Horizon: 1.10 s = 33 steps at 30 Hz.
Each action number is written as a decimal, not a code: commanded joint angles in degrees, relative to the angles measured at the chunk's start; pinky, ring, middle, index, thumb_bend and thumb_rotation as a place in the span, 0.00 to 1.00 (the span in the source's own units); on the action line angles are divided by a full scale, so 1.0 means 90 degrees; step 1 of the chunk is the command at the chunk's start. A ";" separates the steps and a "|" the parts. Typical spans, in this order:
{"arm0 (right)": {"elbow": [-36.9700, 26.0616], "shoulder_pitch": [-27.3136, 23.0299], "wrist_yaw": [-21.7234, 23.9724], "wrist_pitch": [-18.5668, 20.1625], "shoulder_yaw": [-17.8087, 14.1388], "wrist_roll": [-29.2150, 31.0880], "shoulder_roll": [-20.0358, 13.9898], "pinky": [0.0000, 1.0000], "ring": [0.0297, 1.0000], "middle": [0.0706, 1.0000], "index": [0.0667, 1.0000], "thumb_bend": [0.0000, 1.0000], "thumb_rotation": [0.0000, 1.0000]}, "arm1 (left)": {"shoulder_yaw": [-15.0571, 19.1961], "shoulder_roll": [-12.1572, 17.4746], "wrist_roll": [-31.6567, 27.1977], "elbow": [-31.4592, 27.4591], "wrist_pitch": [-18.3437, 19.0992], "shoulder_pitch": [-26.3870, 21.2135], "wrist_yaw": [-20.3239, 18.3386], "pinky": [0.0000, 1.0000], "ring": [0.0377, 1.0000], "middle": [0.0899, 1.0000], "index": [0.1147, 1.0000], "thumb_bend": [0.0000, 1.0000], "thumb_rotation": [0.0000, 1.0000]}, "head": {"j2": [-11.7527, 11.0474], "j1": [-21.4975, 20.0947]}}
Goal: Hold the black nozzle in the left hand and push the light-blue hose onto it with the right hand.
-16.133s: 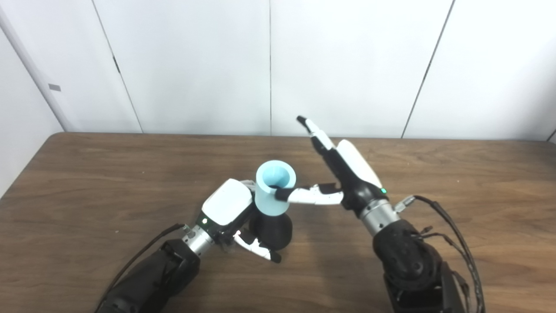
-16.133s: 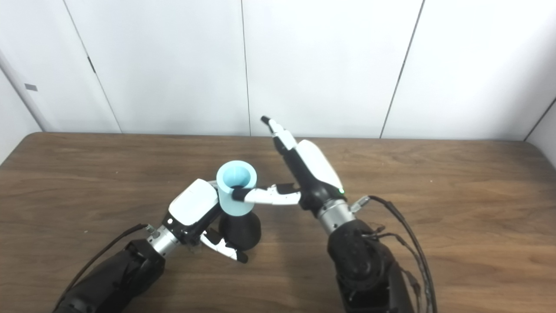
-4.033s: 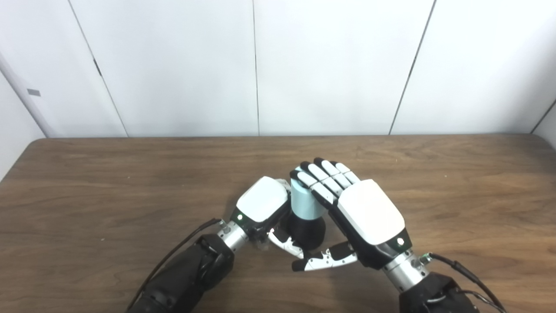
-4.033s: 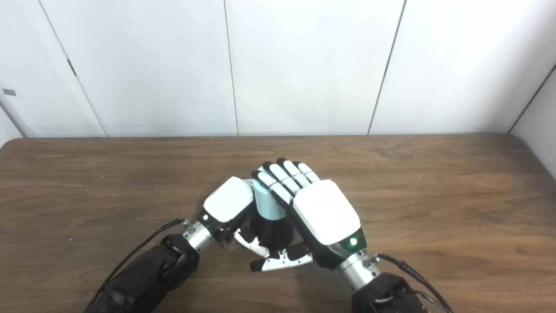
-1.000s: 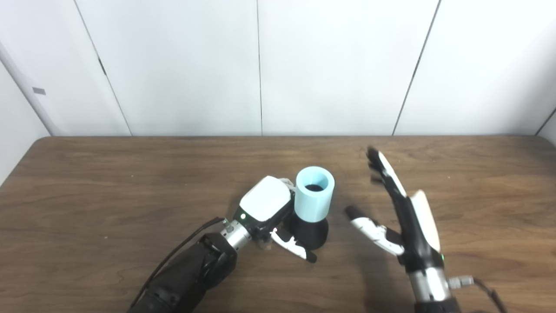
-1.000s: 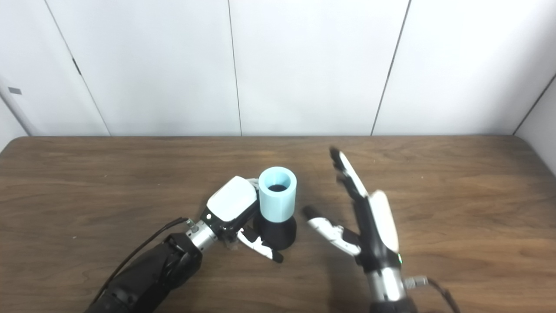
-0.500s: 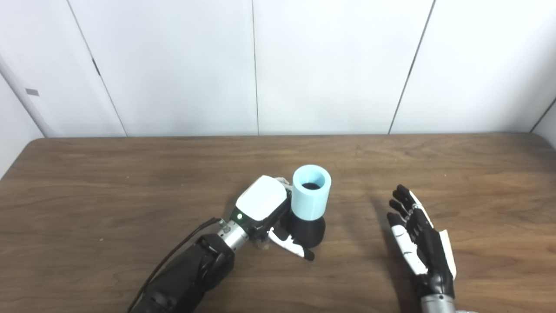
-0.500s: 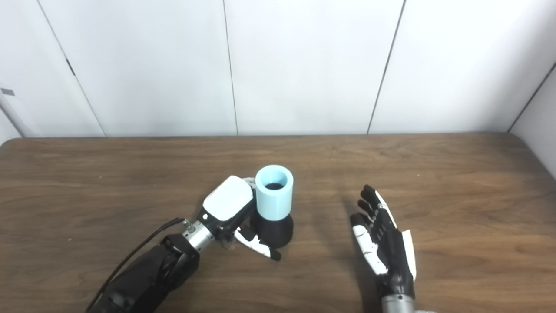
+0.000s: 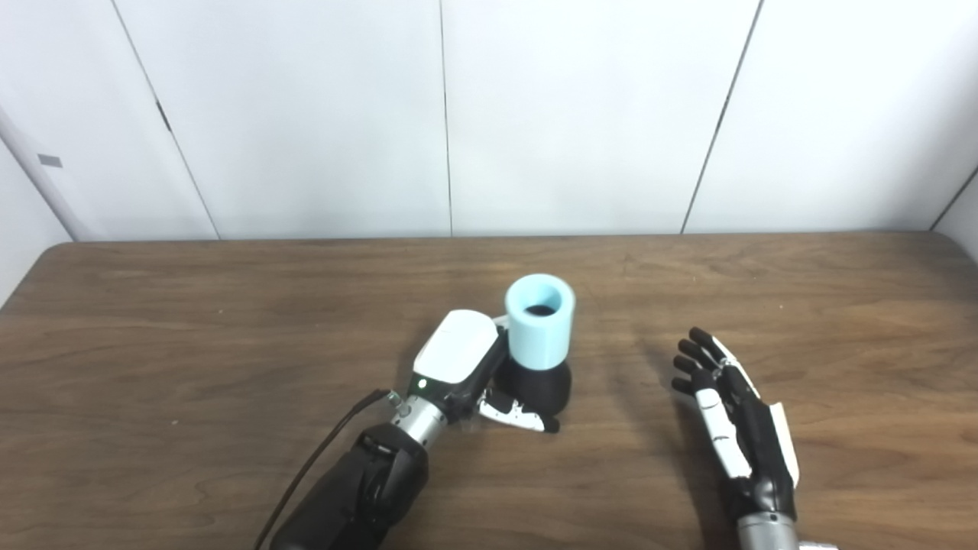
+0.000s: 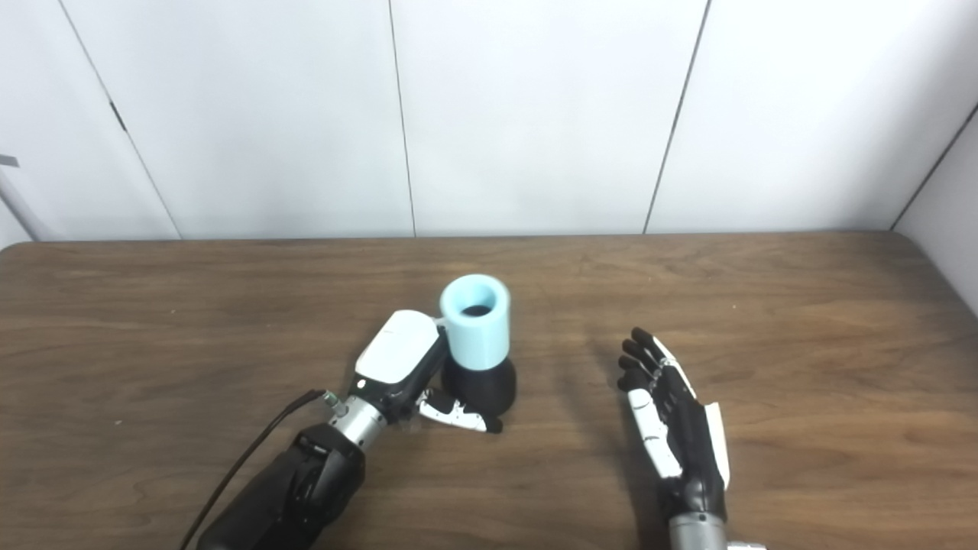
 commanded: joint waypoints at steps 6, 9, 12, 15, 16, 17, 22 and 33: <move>-0.0402 -0.0171 0.0044 0.0103 0.0006 0.0054 0.0163 0.73 0.78 0.76 0.71 0.21 0.36 | -0.0032 0.0088 -0.1219 0.0420 0.0254 0.1439 -0.1328 0.67 0.76 0.81 0.84 0.98 0.55 | 0.0025 -0.0017; -0.0436 -0.0168 0.0066 0.0165 -0.0001 0.0068 0.0178 0.73 0.78 0.77 0.72 0.20 0.34 | 0.0108 0.0062 -0.1662 0.0386 0.0500 0.1479 -0.1600 0.78 0.87 0.90 0.96 1.00 0.61 | 0.0032 -0.0017; -0.0441 -0.0170 0.0083 0.0202 0.0001 0.0086 0.0185 0.72 0.78 0.78 0.73 0.19 0.33 | 0.0205 0.0062 -0.2021 0.0373 0.0646 0.1487 -0.1785 0.84 0.96 0.99 1.00 1.00 0.64 | 0.0023 -0.0016; -0.0444 -0.0175 0.0086 0.0225 0.0008 0.0114 0.0207 0.72 0.78 0.78 0.74 0.19 0.32 | 0.0294 0.0090 -0.2263 0.0368 0.0584 0.1500 -0.1816 0.95 0.99 1.00 1.00 1.00 0.61 | 0.0014 -0.0008; -0.0439 -0.0179 0.0085 0.0226 0.0012 0.0122 0.0217 0.71 0.78 0.78 0.74 0.19 0.31 | 0.0320 0.0105 -0.2325 0.0359 0.0573 0.1505 -0.1816 0.96 0.99 1.00 1.00 1.00 0.61 | 0.0020 -0.0004; -0.0435 -0.0185 0.0089 0.0229 0.0018 0.0139 0.0230 0.71 0.78 0.78 0.74 0.19 0.29 | 0.0447 0.0108 -0.2552 0.0303 0.0561 0.1548 -0.1846 0.96 1.00 1.00 1.00 1.00 0.61 | 0.0020 0.0010; -0.0417 -0.0211 0.0096 0.0251 0.0054 0.0155 0.0263 0.72 0.78 0.79 0.76 0.18 0.28 | 0.1112 0.0099 -0.3202 0.0168 -0.0156 0.1845 -0.1638 0.89 0.96 0.99 0.99 1.00 0.73 | -0.0012 0.0023; -0.0226 -0.0351 -0.0001 0.0279 0.0038 0.0021 0.0334 0.73 0.79 0.80 0.78 0.20 0.23 | 0.3019 -0.0695 -0.4347 -0.1034 -0.1452 0.2550 -0.0682 0.69 0.73 0.72 0.70 0.34 0.90 | -0.0160 0.0058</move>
